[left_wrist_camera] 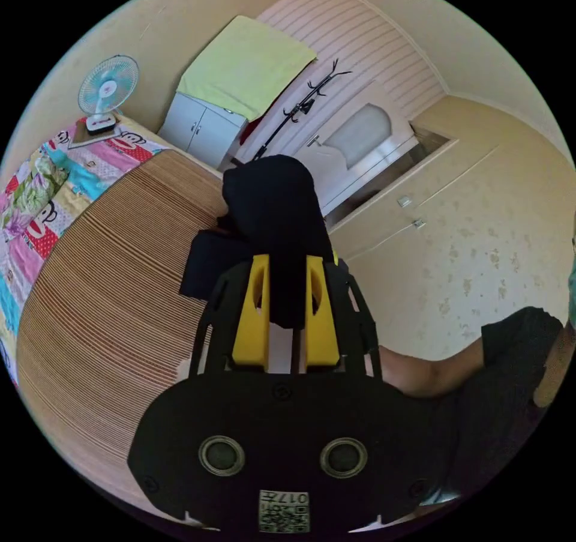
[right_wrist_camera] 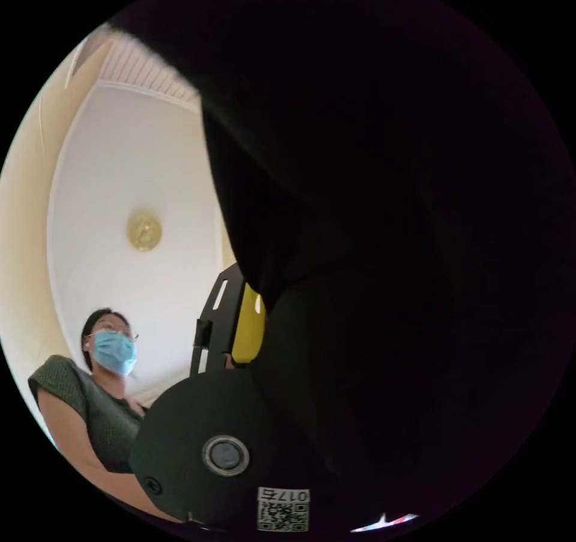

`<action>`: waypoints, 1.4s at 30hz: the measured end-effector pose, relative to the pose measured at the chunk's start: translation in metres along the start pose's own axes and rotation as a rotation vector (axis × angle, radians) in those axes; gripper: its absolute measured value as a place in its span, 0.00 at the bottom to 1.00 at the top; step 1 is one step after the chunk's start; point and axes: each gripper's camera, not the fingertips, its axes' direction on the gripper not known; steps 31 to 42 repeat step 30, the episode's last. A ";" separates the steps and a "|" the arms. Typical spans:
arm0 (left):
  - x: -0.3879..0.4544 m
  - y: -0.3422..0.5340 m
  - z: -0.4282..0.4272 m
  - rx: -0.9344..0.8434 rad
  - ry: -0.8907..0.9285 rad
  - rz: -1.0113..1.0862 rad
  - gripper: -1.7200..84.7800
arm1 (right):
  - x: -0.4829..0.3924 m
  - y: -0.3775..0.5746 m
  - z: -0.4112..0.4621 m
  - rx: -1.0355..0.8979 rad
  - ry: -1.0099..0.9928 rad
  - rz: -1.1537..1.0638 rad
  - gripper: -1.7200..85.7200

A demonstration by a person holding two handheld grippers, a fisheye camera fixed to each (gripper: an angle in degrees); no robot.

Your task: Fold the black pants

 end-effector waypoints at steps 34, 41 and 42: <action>0.152 0.700 -0.067 0.825 0.321 -2.042 0.10 | 0.280 0.070 -0.046 -0.550 1.442 0.761 0.02; 0.152 0.700 -0.067 0.825 0.321 -2.042 0.10 | 0.280 0.070 -0.046 -0.550 1.442 0.761 0.02; 0.152 0.700 -0.067 0.825 0.321 -2.042 0.10 | 0.280 0.070 -0.046 -0.550 1.442 0.761 0.02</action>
